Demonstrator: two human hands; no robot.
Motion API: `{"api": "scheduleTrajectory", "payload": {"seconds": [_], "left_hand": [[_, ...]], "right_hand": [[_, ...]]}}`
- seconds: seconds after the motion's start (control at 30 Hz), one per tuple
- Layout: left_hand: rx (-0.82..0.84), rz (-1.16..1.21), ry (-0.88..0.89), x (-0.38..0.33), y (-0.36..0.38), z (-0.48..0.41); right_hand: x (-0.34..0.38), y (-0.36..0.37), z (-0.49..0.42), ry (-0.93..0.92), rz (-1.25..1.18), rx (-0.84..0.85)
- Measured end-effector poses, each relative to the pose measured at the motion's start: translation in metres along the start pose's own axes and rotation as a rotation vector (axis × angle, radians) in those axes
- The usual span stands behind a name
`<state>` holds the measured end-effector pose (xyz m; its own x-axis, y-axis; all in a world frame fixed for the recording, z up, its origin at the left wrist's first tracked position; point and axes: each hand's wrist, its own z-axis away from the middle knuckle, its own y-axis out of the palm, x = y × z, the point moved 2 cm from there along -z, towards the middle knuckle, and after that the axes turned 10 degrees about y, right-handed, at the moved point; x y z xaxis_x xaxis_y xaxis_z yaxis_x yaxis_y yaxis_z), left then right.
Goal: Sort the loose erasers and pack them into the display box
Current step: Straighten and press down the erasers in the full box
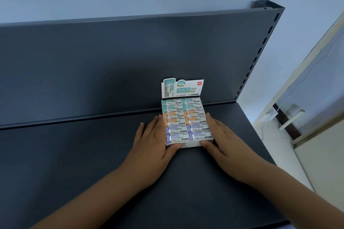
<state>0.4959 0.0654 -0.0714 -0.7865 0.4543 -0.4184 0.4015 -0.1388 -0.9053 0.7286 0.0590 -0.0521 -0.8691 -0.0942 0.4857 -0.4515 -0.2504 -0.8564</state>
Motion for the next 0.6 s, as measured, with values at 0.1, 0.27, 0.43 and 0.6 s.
{"api": "scheduleTrajectory", "payload": {"seconds": [0.1,0.27,0.43,0.6], "left_hand": [[-0.023,0.053,0.022,0.0020,0.0009,-0.0024],[-0.037,0.043,0.013,-0.0005,0.0021,-0.0018],[-0.056,0.073,0.034,0.0014,0.0015,0.0005],[-0.108,0.135,0.062,-0.0022,-0.0029,0.0014]], "right_hand": [[0.0012,0.0041,-0.0004,0.017,0.015,-0.029],[0.0007,0.0078,-0.0020,0.013,0.013,-0.068],[-0.0018,0.0081,-0.0016,0.000,-0.008,-0.059],[-0.0026,0.0080,0.0003,-0.002,-0.044,-0.063]]}}
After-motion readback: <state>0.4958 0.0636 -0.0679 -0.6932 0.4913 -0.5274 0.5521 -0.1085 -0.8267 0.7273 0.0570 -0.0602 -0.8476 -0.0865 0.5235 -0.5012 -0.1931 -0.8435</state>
